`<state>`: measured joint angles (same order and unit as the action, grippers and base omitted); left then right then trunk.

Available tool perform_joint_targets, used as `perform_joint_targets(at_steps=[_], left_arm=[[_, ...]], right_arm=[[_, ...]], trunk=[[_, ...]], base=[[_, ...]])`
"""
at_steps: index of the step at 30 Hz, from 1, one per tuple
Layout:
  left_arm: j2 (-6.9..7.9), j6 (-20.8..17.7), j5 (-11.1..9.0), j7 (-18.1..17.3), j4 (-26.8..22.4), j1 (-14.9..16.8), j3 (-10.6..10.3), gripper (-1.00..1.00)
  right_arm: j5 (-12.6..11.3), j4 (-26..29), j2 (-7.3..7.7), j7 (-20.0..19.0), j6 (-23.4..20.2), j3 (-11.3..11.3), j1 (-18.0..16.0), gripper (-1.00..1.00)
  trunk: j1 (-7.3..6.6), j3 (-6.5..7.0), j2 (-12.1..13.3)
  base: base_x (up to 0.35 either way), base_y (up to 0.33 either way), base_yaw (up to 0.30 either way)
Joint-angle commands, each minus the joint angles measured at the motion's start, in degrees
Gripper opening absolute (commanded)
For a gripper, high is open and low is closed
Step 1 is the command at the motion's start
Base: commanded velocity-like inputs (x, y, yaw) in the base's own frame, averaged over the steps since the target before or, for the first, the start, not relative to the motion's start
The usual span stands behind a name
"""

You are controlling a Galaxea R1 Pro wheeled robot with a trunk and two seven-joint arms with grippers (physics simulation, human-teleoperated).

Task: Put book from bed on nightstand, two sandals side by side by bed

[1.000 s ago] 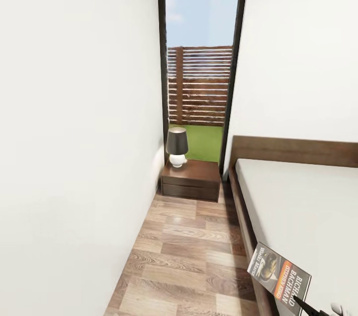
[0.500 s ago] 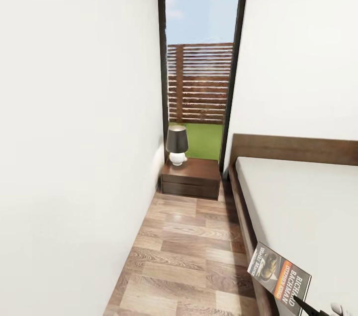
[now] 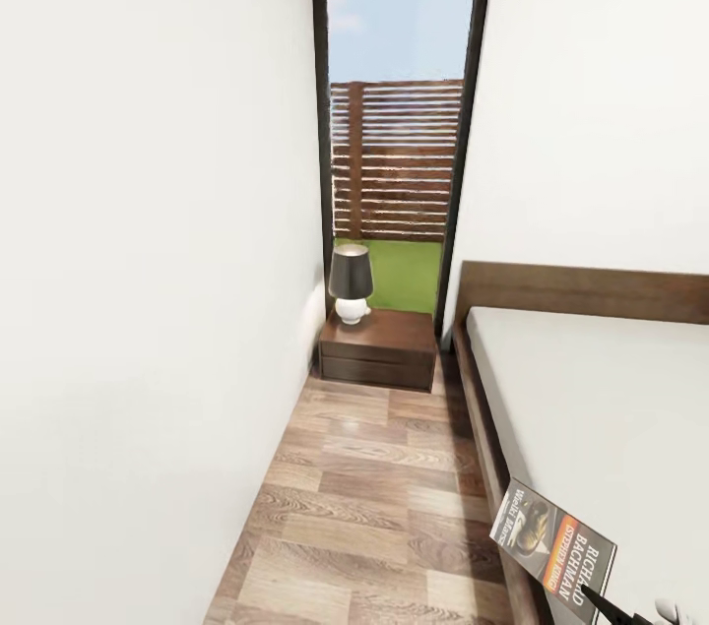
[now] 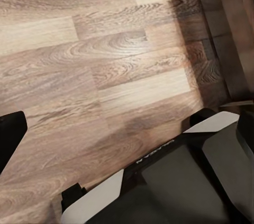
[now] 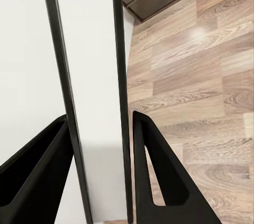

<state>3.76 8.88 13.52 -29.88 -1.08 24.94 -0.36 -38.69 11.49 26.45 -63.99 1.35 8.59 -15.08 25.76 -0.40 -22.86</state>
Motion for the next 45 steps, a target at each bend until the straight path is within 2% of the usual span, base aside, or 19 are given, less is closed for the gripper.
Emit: perform_joint_targets(at_steps=[1, 23, 38, 45], left_arm=[[0.01, 0.4, 0.5, 0.0, 0.0, 0.0, 0.0, 1.0], [0.01, 0.4, 0.5, 0.0, 0.0, 0.0, 0.0, 1.0], [0.01, 0.4, 0.5, 0.0, 0.0, 0.0, 0.0, 1.0], [0.01, 0.4, 0.5, 0.0, 0.0, 0.0, 0.0, 1.0]], right_arm=[[0.0, -0.1, 0.01, -0.2, 0.1, 0.0, 0.0, -1.0], [0.0, -0.1, 0.01, -0.1, 0.2, 0.1, 0.0, -1.0], [-0.1, -0.1, -0.02, -0.2, 0.2, 0.0, 0.0, -1.0], [-0.1, -0.1, 0.01, -0.2, 0.2, 0.0, 0.0, -1.0]], trunk=[[0.02, -0.09, -0.1], [0.02, -0.66, -0.1], [0.02, -0.66, -0.1], [0.02, -1.17, -0.1]], base=[[0.0, 0.0, 0.0], [0.001, 0.0, 0.0], [0.116, 0.0, 0.0], [0.003, 0.0, 0.0]])
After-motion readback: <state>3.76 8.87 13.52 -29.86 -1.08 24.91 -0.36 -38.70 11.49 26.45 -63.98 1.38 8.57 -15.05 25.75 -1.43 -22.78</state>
